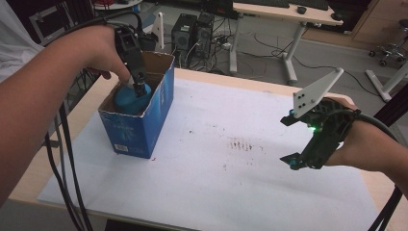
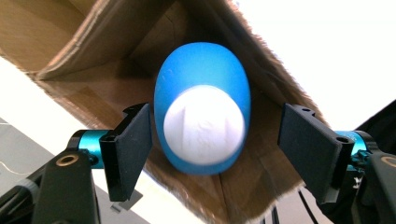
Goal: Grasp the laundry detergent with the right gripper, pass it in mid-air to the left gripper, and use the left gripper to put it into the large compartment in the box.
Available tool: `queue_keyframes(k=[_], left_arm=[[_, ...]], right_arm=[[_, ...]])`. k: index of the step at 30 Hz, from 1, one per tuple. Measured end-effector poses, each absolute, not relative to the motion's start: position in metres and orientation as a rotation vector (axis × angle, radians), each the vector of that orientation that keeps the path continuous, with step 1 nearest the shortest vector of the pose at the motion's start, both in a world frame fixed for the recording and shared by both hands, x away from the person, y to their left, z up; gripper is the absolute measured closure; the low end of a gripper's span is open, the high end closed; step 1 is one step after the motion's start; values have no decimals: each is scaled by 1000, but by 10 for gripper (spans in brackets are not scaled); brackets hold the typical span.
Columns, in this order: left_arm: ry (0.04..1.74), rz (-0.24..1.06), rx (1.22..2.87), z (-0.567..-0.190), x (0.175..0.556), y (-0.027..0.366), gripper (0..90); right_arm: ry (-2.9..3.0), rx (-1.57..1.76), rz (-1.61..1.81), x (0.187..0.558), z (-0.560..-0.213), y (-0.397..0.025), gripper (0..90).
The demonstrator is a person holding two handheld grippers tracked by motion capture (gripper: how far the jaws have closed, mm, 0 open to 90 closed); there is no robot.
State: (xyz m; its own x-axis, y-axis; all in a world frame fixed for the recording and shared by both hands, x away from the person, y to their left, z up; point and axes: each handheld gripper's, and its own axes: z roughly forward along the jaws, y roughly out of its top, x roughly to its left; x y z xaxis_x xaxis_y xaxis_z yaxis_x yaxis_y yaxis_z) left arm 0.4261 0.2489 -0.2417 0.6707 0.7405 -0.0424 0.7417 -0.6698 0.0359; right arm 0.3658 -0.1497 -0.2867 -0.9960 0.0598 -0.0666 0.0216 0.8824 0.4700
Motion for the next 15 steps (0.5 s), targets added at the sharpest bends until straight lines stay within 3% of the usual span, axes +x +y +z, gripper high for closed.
queue_keyframes(k=[15], left_arm=[[977,-22,2923,-204,414,207,158]], right_arm=[[3008,97,667,374,-281,-159,8]])
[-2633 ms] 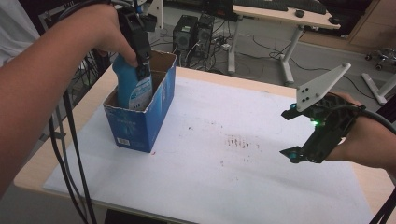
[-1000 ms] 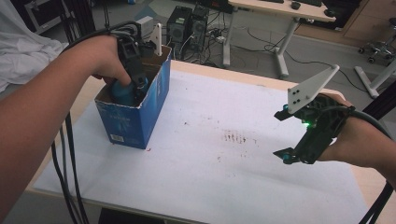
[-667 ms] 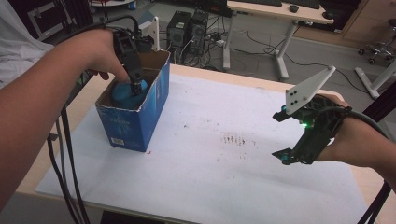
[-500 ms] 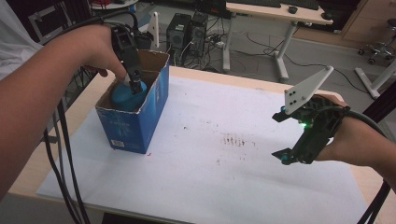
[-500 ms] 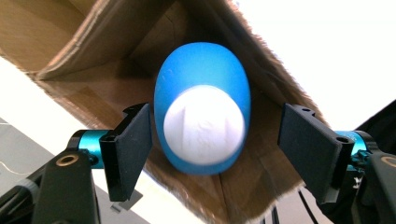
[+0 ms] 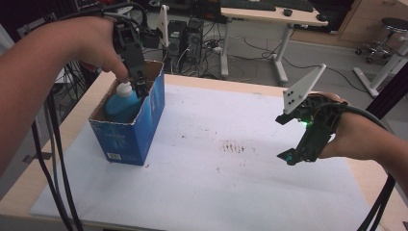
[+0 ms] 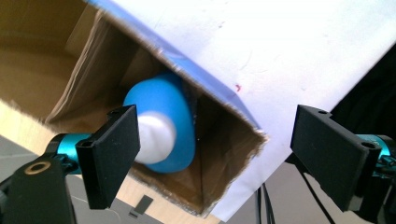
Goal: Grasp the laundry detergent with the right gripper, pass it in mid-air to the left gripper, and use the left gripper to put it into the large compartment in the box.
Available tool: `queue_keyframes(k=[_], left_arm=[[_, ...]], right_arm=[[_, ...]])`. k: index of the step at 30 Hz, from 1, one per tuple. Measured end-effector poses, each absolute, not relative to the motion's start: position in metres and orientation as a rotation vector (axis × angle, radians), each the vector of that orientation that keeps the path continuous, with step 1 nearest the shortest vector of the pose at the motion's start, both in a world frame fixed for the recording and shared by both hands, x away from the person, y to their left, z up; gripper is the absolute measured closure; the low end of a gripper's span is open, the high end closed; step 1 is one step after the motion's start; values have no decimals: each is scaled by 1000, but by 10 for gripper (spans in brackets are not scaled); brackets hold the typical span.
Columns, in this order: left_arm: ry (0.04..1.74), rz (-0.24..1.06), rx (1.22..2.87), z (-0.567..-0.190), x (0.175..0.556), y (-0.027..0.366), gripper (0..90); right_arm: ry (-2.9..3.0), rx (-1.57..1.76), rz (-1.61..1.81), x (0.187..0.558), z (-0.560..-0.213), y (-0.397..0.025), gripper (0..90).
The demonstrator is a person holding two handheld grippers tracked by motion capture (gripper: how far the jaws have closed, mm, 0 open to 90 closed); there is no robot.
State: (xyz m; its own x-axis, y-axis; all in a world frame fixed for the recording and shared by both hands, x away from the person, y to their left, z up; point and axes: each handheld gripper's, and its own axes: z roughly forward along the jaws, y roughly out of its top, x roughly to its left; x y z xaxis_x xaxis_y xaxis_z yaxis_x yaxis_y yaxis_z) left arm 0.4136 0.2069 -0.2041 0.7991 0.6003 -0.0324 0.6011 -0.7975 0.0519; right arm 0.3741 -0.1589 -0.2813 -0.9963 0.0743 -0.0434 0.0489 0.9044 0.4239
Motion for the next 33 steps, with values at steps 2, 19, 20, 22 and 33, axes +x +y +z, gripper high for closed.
queue_keyframes(k=[2,19,20,22,33], left_arm=[[920,-25,2941,-203,412,198,130],[512,-115,3027,-217,408,149,67],[489,-123,3035,-219,408,146,60],[453,-141,3043,-223,408,141,51],[304,-198,3071,-240,406,121,16]], right_arm=[[3012,82,657,374,-277,-159,8],[3059,26,459,381,-260,-154,9],[3060,22,444,382,-260,-154,8],[3066,8,417,385,-260,-153,8],[3081,-46,281,396,-260,-154,8]])
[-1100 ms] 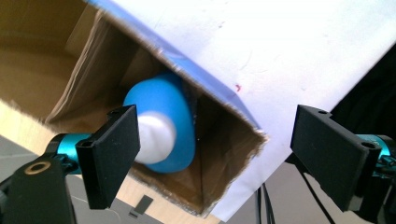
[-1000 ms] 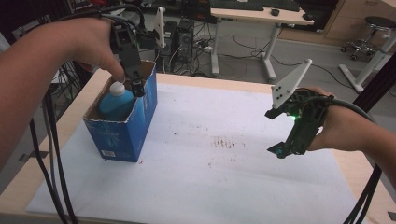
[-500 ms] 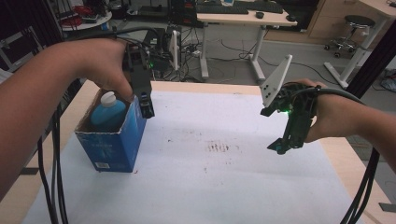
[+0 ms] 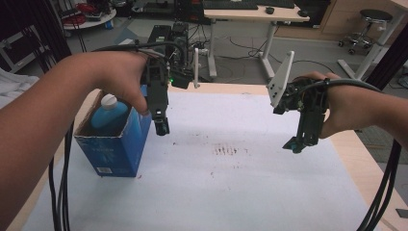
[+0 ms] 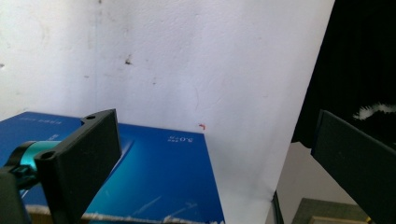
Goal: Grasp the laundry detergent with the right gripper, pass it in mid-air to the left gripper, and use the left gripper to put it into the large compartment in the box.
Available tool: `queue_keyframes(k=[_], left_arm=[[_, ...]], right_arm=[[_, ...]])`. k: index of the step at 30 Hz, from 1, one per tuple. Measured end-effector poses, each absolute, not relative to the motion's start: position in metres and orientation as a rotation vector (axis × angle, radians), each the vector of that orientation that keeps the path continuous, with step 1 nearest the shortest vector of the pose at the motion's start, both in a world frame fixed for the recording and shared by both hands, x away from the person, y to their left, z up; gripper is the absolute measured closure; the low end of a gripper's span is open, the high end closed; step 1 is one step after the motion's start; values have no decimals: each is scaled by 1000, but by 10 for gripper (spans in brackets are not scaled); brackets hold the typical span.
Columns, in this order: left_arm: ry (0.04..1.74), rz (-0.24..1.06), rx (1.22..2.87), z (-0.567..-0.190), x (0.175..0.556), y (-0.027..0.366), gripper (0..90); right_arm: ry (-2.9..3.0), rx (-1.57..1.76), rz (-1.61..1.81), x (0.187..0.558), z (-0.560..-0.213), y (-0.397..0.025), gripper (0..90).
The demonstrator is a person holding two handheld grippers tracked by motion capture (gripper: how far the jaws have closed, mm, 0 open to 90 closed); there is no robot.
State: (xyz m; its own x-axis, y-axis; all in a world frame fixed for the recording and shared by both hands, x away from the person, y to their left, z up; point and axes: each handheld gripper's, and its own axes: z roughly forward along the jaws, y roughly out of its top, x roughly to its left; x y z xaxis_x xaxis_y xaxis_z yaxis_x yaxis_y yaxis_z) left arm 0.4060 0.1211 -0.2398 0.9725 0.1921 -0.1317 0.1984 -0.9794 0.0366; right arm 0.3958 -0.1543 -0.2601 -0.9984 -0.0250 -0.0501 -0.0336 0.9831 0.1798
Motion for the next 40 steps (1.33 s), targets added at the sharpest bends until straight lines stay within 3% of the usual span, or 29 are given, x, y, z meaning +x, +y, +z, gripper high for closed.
queue_keyframes(k=[11,40], left_arm=[[263,-197,3083,-257,408,113,16],[226,-158,3081,-261,409,101,16]], right_arm=[[3089,-45,235,400,-265,-158,8],[3086,-15,253,402,-269,-167,9]])
